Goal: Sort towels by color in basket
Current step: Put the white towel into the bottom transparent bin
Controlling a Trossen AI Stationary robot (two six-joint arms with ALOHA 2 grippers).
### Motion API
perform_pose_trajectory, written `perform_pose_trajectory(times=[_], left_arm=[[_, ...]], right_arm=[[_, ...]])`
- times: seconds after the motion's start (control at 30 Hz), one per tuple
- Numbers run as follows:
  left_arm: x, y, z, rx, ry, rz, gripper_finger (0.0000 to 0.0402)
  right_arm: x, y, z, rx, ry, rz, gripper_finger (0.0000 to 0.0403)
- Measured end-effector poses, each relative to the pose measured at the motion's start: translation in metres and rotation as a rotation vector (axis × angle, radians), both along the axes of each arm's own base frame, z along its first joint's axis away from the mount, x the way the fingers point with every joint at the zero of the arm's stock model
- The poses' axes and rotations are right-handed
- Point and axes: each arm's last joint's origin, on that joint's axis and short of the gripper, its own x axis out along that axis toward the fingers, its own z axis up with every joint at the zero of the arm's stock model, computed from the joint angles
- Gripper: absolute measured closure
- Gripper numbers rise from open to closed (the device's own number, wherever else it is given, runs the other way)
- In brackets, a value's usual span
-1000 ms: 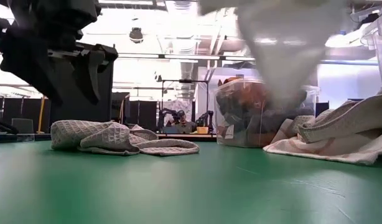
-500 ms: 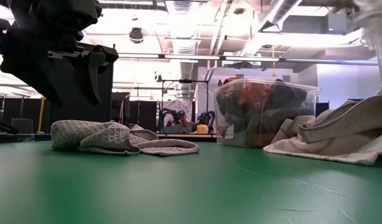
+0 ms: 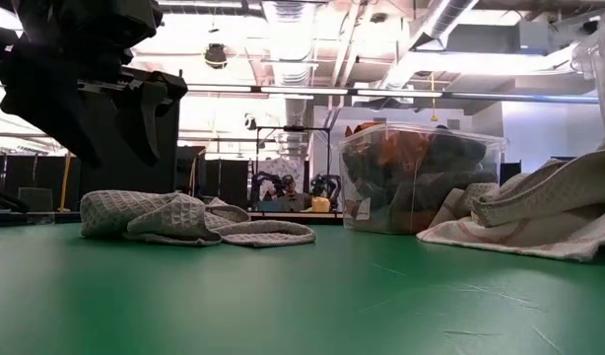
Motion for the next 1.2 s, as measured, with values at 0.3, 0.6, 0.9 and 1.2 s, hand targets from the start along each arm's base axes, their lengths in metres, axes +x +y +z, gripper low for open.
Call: perform_pose_trajectory(times=[0.3,0.6,0.9,1.2], left_arm=[[0.000,0.000,0.000,-0.002,0.001,0.004,0.0191],[0.000,0.000,0.000,-0.006,0.004,0.009,0.0191],[-0.001,0.000,-0.001,-0.005,0.013,0.012,0.0191],[-0.001,0.001,-0.001,-0.002,0.020,0.012,0.0191]], right_arm=[[0.038,0.016,-0.032,0.027,0.158,0.086,0.0373],[0.068,0.011,-0.057,-0.012,0.221,0.215,0.0373],[0.074,-0.016,-0.085,0.154,0.148,0.274,0.0373],[0.092,-0.035,-0.093,0.225,0.000,0.339,0.0369]])
